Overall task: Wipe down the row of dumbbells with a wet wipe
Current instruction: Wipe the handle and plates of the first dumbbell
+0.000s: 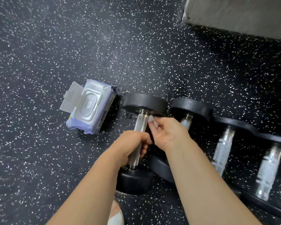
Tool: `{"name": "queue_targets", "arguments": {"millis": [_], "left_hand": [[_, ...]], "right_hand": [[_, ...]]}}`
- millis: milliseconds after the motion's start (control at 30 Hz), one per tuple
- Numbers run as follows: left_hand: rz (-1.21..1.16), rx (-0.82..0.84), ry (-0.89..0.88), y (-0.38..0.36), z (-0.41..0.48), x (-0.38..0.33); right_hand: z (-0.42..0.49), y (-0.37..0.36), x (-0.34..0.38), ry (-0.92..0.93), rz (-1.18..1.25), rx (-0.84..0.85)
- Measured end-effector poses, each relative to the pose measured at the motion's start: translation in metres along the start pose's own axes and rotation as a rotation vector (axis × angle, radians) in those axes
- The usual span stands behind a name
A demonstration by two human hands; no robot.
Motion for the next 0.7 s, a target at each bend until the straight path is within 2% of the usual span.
{"name": "queue_targets", "arguments": {"millis": [300, 400, 467, 567, 633, 700], "left_hand": [[0.030, -0.101, 0.030, 0.003, 0.021, 0.023], [0.076, -0.177, -0.018, 0.007, 0.023, 0.024], [0.231, -0.304, -0.128, 0.013, 0.022, 0.017], [0.589, -0.567, -0.319, 0.009, 0.007, 0.010], [0.628, -0.665, -0.411, 0.001, -0.004, 0.013], [0.646, -0.718, -0.415, 0.002, -0.004, 0.016]], "right_hand": [[-0.019, 0.029, -0.014, -0.055, -0.015, -0.048], [-0.021, 0.035, -0.017, -0.061, 0.013, -0.047], [-0.024, 0.039, -0.018, -0.052, 0.013, -0.050], [-0.027, 0.043, -0.013, -0.001, -0.026, -0.068], [-0.028, 0.044, -0.012, 0.041, -0.051, -0.092], [-0.030, 0.044, -0.012, 0.066, -0.084, -0.109]]}}
Point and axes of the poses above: each hand's wrist, its own z-axis towards the middle knuckle, its own y-axis out of the back of the hand, x = y × z, the point moved 6 cm from there along z, towards the middle knuckle, and after that the axes turned 14 degrees about -z, right-handed, at the moved point
